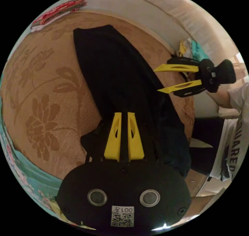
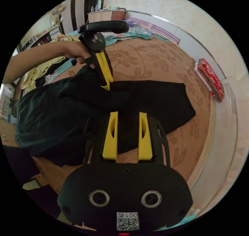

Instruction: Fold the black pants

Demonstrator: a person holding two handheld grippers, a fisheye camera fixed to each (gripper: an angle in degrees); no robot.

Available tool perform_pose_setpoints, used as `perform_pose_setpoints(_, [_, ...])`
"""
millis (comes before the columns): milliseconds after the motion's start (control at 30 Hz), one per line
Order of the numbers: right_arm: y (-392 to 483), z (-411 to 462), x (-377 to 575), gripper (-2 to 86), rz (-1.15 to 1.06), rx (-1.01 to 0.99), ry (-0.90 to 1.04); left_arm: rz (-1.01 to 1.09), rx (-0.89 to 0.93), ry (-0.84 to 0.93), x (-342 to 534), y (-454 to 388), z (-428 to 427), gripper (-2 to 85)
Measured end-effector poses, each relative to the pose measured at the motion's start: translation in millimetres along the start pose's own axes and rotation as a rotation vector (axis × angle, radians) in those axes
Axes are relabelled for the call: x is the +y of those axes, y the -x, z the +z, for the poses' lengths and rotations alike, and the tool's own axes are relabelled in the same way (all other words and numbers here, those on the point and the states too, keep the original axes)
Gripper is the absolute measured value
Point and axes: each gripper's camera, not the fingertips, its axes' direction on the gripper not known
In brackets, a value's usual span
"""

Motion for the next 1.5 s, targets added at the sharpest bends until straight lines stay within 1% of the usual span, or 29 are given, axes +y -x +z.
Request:
perform_pose_setpoints(67, [-3.2,0.5,1.2,10.6,0.03,-0.044,-0.024,0.023,0.022,-0.165,24.6,-9.8,-31.5,4.0])
perform_pose_setpoints(167, [-11.3,5.5,2.3,10.7,0.015,-0.245,-0.052,0.084,0.071,-0.315,74.8,-32.9,-62.3,3.9])
perform_pose_setpoints(233, [-14.7,10.0,2.3,11.0,-0.031,-0.319,-0.075,0.098,0.115,-0.347,106.8,-45.4,-71.3,3.8])
perform_pose_setpoints(300, [-17.2,18.0,-3.4,11.9,-0.117,-0.382,-0.072,0.081,0.141,-0.334,136.2,-55.2,-72.4,3.8])
perform_pose_setpoints(367, [-14.1,23.2,-11.6,12.6,-0.214,-0.445,-0.076,0.015,0.165,-0.289,169.7,-61.1,-65.0,3.8])
perform_pose_setpoints(433, [-4.3,28.7,-22.1,13.3,-0.339,-0.526,-0.067,-0.055,0.209,-0.293,193.0,-58.4,-57.9,3.9])
perform_pose_setpoints(500, [16.3,38.8,-35.6,13.8,-0.495,-0.537,-0.022,-0.126,0.25,-0.354,214.6,-52.4,-55.5,3.8])
perform_pose_setpoints(567, [30.5,47.9,-44.8,13.8,-0.566,-0.508,-0.005,-0.193,0.245,-0.477,238.7,-44.5,-63.4,3.7])
perform_pose_setpoints(600, [37.8,54.8,-51.1,13.7,-0.603,-0.544,0.008,-0.204,0.239,-0.511,243.7,-42.6,-66.9,3.6])
perform_pose_setpoints(633, [40.7,58.5,-54.0,13.6,-0.619,-0.58,0.014,-0.224,0.223,-0.581,252.8,-38.7,-74.6,3.5])
perform_pose_setpoints(667, [45.7,65.5,-59.6,13.5,-0.633,-0.661,0.015,-0.236,0.213,-0.655,261.0,-35.3,-82.3,3.2])
perform_pose_setpoints(700, [50.7,71.4,-63.7,13.4,-0.642,-0.729,0.005,-0.237,0.214,-0.691,264.6,-33.7,-85.9,3.0])
perform_pose_setpoints(767, [59.4,80.2,-67.2,13.0,-0.663,-0.78,0.004,-0.236,0.224,-0.815,276.0,-27.7,-98.8,1.9])
perform_pose_setpoints(867, [69.8,95.9,-67.6,10.9,-0.649,-0.812,0.017,-0.227,0.226,-0.899,281.9,-21.2,-112.7,0.5])
perform_pose_setpoints(933, [67.9,102.4,-63.6,7.7,-0.641,-0.863,0.013,-0.227,0.228,-0.924,281.3,-16.4,-120.4,-0.1])
perform_pose_setpoints(967, [62.2,104.2,-59.0,4.6,-0.637,-0.908,0.009,-0.231,0.233,-0.944,279.8,-12.6,-126.2,-0.3])
perform_pose_setpoints(1000, [51.5,102.8,-52.9,3.7,-0.583,-0.912,-0.017,-0.236,0.237,-0.957,279.0,-10.3,-129.5,-0.4])
perform_pose_setpoints(1033, [44.6,99.7,-48.5,3.2,-0.553,-0.907,-0.042,-0.25,0.239,-0.99,276.7,-5.6,-137.3,-0.5])
perform_pose_setpoints(1100, [7.3,77.2,-25.2,2.6,-0.347,-0.828,-0.171,-0.291,0.218,-1.045,271.1,2.2,-151.7,-0.6])
perform_pose_setpoints(1133, [-3.7,69.3,-17.3,2.6,-0.282,-0.793,-0.213,-0.317,0.171,-1.076,262.6,6.9,-164.1,-0.6])
perform_pose_setpoints(1200, [-49.4,36.4,18.5,2.5,0.007,-0.619,-0.386,-0.339,0.09,-1.087,237.7,16.2,-183.8,-0.7])
perform_pose_setpoints(1233, [-59.6,29.0,27.3,2.5,0.072,-0.575,-0.425,-0.297,0.039,-1.067,209.2,23.4,-196.5,-0.8])
perform_pose_setpoints(1300, [-88.1,10.5,51.8,2.4,0.26,-0.358,-0.51,-0.212,-0.015,-1.024,151.0,38.7,-212.8,-0.8])
perform_pose_setpoints(1333, [-92.6,8.9,55.4,2.4,0.288,-0.289,-0.521,-0.153,-0.032,-1.03,107.9,52.1,-223.0,-0.7])
perform_pose_setpoints(1367, [-102.0,10.3,59.5,2.3,0.341,-0.158,-0.521,-0.087,-0.033,-1.053,63.2,68.3,-233.1,-0.5])
perform_pose_setpoints(1400, [-112.4,15.3,62.1,2.1,0.387,-0.062,-0.53,-0.063,-0.032,-1.062,39.8,77.9,-237.8,-0.4])
perform_pose_setpoints(1433, [-117.8,19.5,62.8,2.0,0.403,-0.024,-0.535,-0.02,-0.031,-1.054,-9.8,98.9,-245.4,0.0])
perform_pose_setpoints(1467, [-129.8,33.0,62.9,1.9,0.446,0.044,-0.523,-0.02,-0.035,-1.0,-63.0,122.4,-248.2,0.8])
perform_pose_setpoints(1500, [-142.5,51.6,63.1,1.8,0.505,0.098,-0.492,-0.034,-0.023,-0.967,-91.5,135.4,-246.9,1.1])
